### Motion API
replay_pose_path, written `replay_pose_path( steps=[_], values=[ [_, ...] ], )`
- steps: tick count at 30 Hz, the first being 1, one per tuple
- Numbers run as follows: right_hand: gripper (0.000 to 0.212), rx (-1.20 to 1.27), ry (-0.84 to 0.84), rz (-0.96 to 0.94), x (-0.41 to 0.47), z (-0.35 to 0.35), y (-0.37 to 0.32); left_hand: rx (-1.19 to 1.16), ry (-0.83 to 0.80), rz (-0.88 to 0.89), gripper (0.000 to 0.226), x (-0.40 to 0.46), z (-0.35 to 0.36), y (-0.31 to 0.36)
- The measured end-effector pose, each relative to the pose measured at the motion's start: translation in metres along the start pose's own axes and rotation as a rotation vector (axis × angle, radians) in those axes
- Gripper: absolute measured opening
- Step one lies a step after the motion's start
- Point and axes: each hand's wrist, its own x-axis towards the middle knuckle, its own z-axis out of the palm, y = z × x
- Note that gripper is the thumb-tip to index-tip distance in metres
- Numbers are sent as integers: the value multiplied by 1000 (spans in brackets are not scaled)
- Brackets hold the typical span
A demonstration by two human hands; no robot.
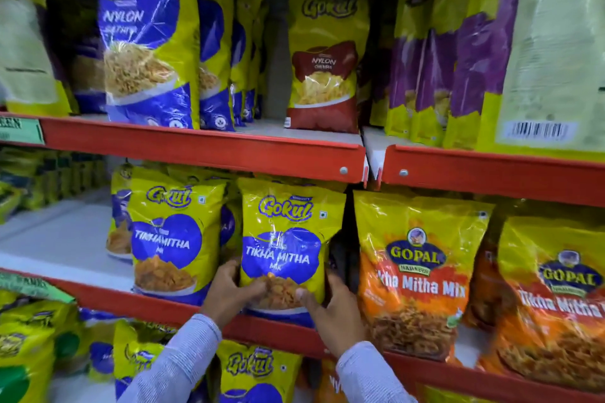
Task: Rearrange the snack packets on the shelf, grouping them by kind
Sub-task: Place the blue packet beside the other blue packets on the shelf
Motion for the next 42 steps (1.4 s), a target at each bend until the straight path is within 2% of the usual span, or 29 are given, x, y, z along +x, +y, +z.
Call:
replay_pose_path(
  steps=[2,4,5,6,8,10,11,14,17,21,25,28,30,32,36,39,42],
  values=[
    [54,-77,71,-37,-7,2,1,40,-18,40,62,0,-5,-5],
    [63,-166,213,-144,-15,0,-12,182,26,188,80,-3,-10,3],
    [60,-207,299,-250,-18,-4,-25,286,68,293,84,-6,-10,14],
    [52,-270,389,-391,-17,-7,-40,407,125,421,81,-8,-9,30],
    [37,-481,518,-681,-3,-11,-68,632,232,718,62,-1,0,67],
    [39,-729,524,-738,22,-15,-93,862,279,888,47,16,13,90],
    [43,-833,510,-697,34,-17,-103,987,284,906,46,25,17,97],
    [46,-1086,413,-514,56,-20,-123,1251,230,815,48,45,20,112],
    [42,-1233,325,-440,67,-24,-126,1349,268,825,26,49,20,127],
    [37,-1237,393,-490,70,-37,-132,1285,271,820,48,46,21,142],
    [44,-1177,460,-635,73,-35,-120,1220,354,896,27,52,19,130],
    [56,-1003,399,-728,55,-26,-92,1090,306,920,43,43,15,96],
    [60,-1057,300,-725,37,-19,-69,1098,236,944,48,24,14,69],
    [62,-1123,202,-696,29,-12,-48,1155,162,886,51,9,14,47],
    [62,-1131,156,-653,31,-10,-39,1237,110,750,55,3,15,29],
    [62,-1100,246,-667,20,-28,-42,1187,141,754,57,-7,24,34],
    [63,-1061,431,-632,-1,-56,-28,1159,148,851,57,-28,44,39]
  ],
)
